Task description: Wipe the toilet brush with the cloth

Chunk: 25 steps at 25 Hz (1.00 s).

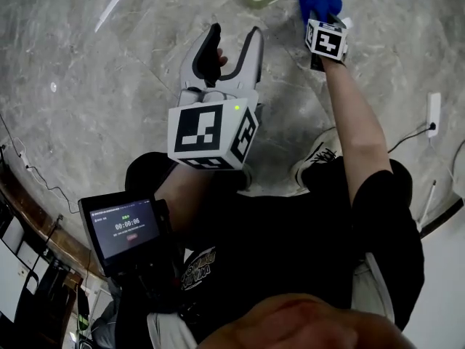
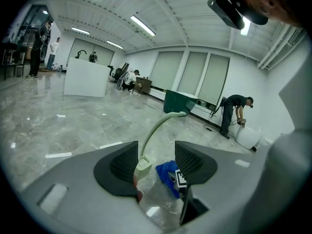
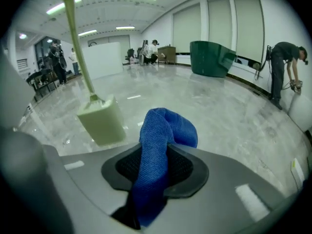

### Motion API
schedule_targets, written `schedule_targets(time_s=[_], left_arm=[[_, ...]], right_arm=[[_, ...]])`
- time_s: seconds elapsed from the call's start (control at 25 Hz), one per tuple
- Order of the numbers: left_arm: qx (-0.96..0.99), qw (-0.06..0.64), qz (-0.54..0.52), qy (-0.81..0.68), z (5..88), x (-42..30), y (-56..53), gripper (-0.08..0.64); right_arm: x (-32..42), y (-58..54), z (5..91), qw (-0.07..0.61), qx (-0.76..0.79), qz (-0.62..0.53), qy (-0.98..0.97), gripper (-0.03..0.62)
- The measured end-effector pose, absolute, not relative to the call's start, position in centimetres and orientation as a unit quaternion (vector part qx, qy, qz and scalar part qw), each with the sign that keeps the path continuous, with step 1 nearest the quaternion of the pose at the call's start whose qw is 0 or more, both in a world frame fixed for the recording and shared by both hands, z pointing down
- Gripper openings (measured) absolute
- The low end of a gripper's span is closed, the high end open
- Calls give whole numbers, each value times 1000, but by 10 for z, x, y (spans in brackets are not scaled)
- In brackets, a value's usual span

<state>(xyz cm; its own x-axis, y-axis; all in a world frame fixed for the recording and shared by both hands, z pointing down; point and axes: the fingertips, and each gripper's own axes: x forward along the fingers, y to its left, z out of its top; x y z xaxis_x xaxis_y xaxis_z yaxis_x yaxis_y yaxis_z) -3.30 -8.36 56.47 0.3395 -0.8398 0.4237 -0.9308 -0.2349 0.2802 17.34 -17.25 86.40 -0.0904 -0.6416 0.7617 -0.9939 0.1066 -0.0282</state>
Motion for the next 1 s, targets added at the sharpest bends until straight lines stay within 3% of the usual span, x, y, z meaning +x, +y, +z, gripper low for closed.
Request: schedule_targets(time_s=[0.28,0.6,1.0], left_arm=[[772,254,107,-573,576,-40,-82,238],[766,265,94,-578,573,-45,-84,238],[773,258,88,-572,565,-39,-87,238]], right_arm=[[101,-190,844,264,502,308,-764,122],[96,-189,843,260,483,320,-773,123],[78,-220,764,164,466,290,-819,123]])
